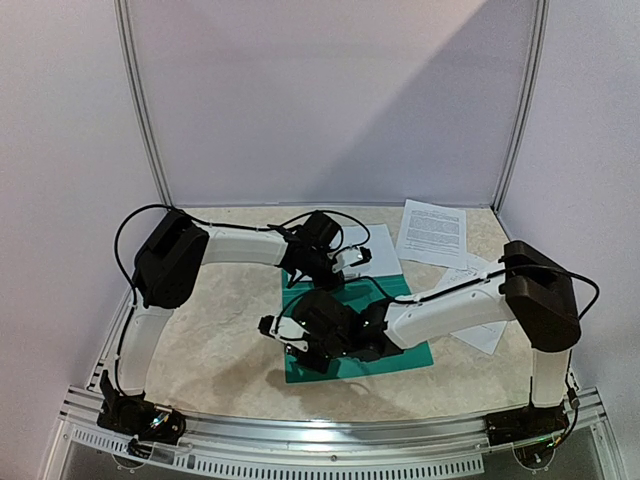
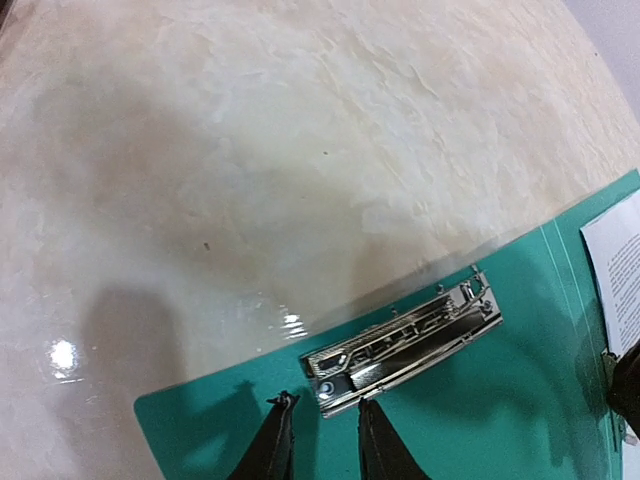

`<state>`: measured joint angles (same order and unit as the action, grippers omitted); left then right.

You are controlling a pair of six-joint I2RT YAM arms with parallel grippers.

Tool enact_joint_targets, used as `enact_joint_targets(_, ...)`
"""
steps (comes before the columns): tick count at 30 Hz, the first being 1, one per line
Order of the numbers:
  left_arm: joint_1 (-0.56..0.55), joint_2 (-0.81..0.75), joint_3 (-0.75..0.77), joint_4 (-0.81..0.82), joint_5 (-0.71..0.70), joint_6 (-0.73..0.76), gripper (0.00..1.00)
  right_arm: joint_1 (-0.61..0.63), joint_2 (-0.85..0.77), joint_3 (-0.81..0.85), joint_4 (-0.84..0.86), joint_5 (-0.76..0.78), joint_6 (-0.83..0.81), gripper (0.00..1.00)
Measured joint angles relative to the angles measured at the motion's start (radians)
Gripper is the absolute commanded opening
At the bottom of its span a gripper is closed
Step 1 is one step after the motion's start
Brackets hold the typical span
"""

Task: Put the files into the folder
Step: Open the spring clip on the folder at the center of the board.

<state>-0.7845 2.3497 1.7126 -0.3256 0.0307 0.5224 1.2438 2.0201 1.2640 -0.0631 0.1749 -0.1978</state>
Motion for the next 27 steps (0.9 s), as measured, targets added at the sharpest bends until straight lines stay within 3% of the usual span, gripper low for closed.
enact_joint_targets(7,0.000,0.000,0.000,0.000,0.000,0.000,0.15,0.035,0.067,0.105,-0.019,0.025,-0.094,0.23)
enact_joint_targets(27,0.000,0.000,0.001,0.000,0.000,0.000,0.15,0.000,0.137,0.143,-0.078,0.055,-0.036,0.15)
